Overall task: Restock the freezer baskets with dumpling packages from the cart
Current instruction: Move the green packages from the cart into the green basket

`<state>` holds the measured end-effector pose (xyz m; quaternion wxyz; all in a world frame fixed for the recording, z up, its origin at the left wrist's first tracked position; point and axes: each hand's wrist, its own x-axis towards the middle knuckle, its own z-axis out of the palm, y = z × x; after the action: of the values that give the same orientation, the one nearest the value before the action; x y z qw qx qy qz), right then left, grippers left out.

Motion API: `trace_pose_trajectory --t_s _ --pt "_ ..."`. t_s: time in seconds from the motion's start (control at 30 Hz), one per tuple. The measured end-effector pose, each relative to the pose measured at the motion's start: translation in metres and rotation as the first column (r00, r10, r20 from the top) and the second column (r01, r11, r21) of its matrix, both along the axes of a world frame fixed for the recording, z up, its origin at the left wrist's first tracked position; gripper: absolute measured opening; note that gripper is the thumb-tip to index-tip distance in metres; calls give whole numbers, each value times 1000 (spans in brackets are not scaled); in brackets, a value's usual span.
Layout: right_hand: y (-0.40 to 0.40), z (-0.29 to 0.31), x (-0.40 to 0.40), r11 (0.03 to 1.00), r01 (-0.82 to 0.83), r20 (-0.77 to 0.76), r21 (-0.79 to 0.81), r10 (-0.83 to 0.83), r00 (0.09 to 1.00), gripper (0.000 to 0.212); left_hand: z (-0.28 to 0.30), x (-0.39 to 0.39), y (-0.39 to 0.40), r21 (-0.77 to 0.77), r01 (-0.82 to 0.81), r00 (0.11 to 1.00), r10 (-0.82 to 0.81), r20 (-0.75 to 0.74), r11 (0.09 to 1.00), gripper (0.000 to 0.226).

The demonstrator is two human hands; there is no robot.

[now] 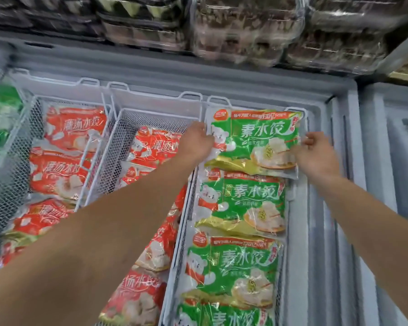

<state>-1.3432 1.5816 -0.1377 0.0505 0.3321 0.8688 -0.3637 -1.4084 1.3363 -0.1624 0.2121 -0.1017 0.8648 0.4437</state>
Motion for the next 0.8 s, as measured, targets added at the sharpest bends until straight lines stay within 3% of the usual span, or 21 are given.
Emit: trace_pose_trajectory --t_s 0.1,0.2,0.53,0.8 --pt "-9 -24 4 949 -297 224 109 268 937 61 -20 19 7 -230 297 944 -322 -78 927 56" --pt "-22 -43 19 901 -434 336 29 400 853 68 -38 33 8 -309 476 861 -509 -30 824 75" --pt "-25 -38 34 906 -421 338 -49 412 846 84 -41 29 8 -316 511 850 -525 46 800 87" --pt "-49 15 98 888 -459 277 -30 449 849 71 20 105 -10 -242 383 914 -403 -36 891 64"
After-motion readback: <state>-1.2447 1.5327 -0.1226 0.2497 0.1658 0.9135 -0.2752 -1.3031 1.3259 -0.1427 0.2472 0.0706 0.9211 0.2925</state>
